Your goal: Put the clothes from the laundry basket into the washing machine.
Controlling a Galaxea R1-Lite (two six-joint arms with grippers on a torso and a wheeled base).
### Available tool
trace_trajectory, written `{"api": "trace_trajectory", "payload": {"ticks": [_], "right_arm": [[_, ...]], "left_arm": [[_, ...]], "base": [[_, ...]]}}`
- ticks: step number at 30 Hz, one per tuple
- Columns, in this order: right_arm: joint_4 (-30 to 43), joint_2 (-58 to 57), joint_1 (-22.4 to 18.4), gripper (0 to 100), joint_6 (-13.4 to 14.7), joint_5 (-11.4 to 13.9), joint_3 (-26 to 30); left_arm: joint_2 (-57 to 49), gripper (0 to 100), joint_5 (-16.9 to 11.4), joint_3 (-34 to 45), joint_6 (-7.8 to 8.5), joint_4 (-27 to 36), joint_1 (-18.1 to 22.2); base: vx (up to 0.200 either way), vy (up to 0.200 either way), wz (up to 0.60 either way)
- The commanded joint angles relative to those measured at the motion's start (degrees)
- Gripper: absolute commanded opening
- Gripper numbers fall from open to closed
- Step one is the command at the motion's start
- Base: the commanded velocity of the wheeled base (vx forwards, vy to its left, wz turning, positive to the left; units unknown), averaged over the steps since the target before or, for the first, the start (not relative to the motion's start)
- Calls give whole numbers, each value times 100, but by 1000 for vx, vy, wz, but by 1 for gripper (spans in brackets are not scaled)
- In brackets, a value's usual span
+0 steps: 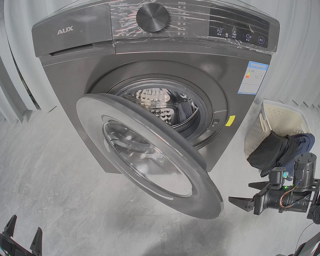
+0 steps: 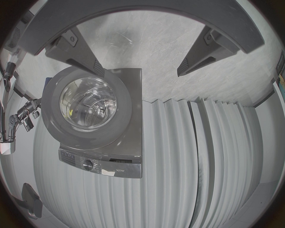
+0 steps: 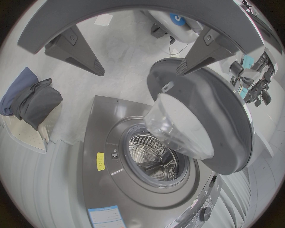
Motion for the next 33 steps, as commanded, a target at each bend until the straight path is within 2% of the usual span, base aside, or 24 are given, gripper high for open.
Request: {"api": "trace_trajectory", "payload": {"ticks": [1, 5, 13, 16, 24, 30, 33], "right_arm": [[-29, -51, -44, 100, 6, -14, -53], [-46, 353, 27, 100, 15, -111, -281], [-64, 907, 282, 100, 111, -128, -597], [-64, 898, 642, 100, 190, -137, -589], [-64, 740, 1125, 100, 410, -181, -492], [-64, 670, 1055, 100, 489, -216, -527], [-64, 810, 791, 100, 480, -489, -659]], "left_arm": [[-95, 100, 2, 101, -2, -4, -1], [-95, 100, 2, 101, -2, -4, -1], [-95, 100, 2, 101, -2, -4, -1], [-95, 100, 2, 101, -2, -4, -1], [-95, 100, 2, 101, -2, -4, -1], [-95, 100, 2, 101, -10, 5, -1], [-95, 100, -7, 101, -10, 5, -1]], "base": [[0, 0, 0], [0, 0, 0], [0, 0, 0], [0, 0, 0], [0, 0, 0], [0, 0, 0], [-200, 0, 0]]}}
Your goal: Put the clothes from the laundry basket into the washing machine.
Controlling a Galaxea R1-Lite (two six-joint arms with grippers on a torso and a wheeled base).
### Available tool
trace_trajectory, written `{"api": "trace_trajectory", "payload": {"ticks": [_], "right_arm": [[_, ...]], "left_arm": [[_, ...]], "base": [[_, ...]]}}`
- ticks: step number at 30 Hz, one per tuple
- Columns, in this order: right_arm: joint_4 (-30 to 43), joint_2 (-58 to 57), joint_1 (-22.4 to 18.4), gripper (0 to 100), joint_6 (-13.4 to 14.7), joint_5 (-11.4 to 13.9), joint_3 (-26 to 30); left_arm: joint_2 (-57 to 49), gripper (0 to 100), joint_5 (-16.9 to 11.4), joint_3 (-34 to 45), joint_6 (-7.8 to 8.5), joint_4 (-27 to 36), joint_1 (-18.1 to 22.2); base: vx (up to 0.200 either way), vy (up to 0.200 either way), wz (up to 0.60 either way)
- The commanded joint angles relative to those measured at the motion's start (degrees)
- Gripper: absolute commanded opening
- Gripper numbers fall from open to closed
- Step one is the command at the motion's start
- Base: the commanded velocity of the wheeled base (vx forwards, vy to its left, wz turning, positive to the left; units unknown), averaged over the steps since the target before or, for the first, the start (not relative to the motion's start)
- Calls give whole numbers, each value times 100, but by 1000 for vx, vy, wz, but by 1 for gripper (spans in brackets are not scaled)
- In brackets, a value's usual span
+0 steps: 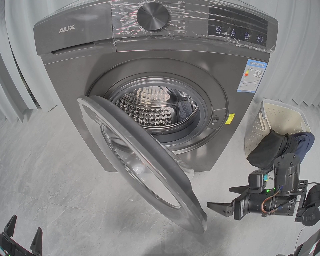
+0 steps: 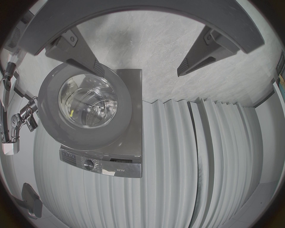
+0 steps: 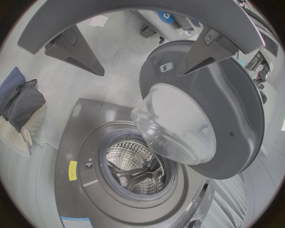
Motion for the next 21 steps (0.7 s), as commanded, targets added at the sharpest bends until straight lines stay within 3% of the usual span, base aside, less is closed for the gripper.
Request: {"api": "trace_trajectory", "payload": {"ticks": [1, 6, 17, 21], "right_arm": [[-3, 156, -247, 100, 1, -167, -160], [6, 253, -203, 100, -16, -176, -178], [-12, 560, 605, 100, 89, -211, -169], [-214, 552, 676, 100, 177, -211, -160]], "left_arm": [[-95, 100, 2, 101, -8, 2, 4], [-95, 100, 2, 101, -8, -6, 4], [-95, 100, 2, 101, -8, -6, 4], [-95, 100, 2, 101, -8, -6, 4]], "base": [[-200, 0, 0], [-200, 0, 0], [0, 0, 0], [0, 0, 0]]}}
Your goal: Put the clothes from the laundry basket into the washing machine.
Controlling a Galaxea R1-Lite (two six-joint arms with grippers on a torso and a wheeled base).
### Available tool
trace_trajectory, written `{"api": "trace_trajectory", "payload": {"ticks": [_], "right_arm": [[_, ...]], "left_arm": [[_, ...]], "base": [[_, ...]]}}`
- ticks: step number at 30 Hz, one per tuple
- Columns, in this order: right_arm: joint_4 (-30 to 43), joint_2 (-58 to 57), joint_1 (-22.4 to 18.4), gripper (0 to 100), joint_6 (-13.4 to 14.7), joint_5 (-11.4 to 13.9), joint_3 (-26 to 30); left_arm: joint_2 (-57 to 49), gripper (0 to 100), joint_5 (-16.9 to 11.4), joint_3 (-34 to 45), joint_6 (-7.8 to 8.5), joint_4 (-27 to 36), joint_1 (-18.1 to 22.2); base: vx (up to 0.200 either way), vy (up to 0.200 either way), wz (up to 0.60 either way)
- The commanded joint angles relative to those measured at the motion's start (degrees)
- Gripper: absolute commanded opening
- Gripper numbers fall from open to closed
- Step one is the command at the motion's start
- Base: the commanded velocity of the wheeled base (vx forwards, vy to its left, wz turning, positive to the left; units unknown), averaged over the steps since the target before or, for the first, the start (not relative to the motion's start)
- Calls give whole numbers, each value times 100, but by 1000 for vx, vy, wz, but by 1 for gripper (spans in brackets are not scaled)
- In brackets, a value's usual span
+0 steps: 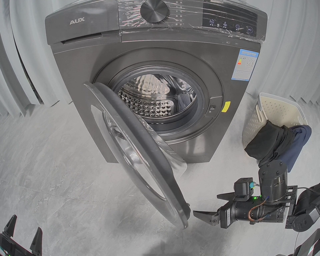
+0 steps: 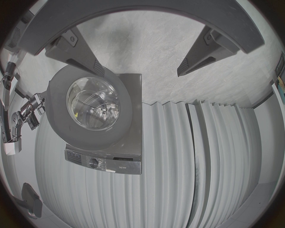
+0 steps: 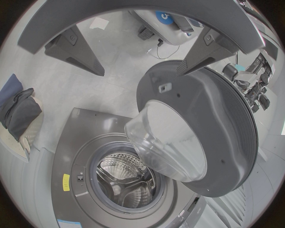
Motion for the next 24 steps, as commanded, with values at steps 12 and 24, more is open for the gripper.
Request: {"api": "trace_trajectory", "payload": {"ticks": [12, 24], "right_arm": [[-276, 801, -1041, 100, 63, -299, -952], [-276, 1891, -1191, 100, 160, -449, -2350]], "left_arm": [[-95, 100, 2, 101, -4, -4, -1], [-95, 100, 2, 101, -4, -4, -1]], "base": [[0, 0, 0], [0, 0, 0]]}}
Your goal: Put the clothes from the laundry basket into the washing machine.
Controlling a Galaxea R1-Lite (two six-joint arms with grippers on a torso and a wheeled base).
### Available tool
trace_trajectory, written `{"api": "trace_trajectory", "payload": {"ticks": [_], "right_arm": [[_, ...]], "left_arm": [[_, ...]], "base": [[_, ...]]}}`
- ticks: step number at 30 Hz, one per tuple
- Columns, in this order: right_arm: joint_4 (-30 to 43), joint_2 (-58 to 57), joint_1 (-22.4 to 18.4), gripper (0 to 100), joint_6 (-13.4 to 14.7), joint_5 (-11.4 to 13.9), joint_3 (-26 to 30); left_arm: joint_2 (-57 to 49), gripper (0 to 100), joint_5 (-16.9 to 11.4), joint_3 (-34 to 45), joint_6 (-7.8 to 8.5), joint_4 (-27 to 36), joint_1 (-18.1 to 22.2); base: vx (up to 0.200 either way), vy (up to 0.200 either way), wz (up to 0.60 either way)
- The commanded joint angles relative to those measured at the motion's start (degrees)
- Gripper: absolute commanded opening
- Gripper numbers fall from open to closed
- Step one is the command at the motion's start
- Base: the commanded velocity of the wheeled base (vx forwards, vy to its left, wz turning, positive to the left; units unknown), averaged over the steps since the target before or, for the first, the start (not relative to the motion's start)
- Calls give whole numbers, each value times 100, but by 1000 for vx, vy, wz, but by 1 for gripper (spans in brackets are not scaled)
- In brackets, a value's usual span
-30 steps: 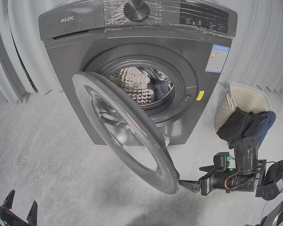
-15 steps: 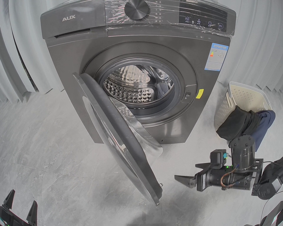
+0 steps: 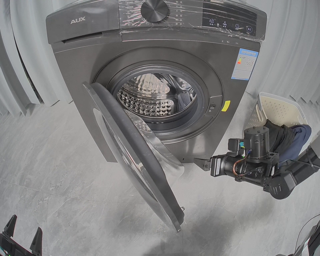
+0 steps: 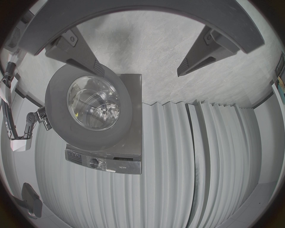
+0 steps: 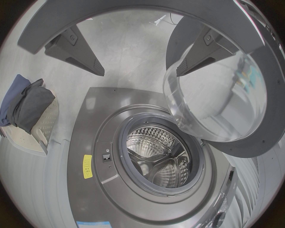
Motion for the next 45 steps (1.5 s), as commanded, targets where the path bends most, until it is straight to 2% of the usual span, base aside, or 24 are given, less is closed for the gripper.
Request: {"api": "trace_trajectory", "payload": {"ticks": [1, 8, 19, 28, 33, 40, 45], "right_arm": [[0, 553, -33, 100, 16, -22, -404], [0, 694, 73, 100, 7, -22, -492], [0, 404, 662, 100, 16, -4, -299], [0, 439, 459, 100, 7, -13, -281], [-9, 492, 547, 100, 16, -22, -369], [-141, 826, 644, 100, -19, -31, -624], [-132, 1046, 644, 100, -37, -110, -1037]], "left_arm": [[-95, 100, 2, 101, -2, -1, 4], [-95, 100, 2, 101, -2, -1, 4], [-95, 100, 2, 101, -2, 7, 4], [-95, 100, 2, 101, -2, -1, 4], [-95, 100, 2, 101, -2, 7, 4], [-95, 100, 2, 101, -2, 7, 4], [-95, 100, 2, 101, -2, -1, 4]], "base": [[0, 0, 0], [0, 0, 0], [0, 0, 0], [0, 0, 0], [0, 0, 0], [-200, 0, 0], [-200, 0, 0]]}}
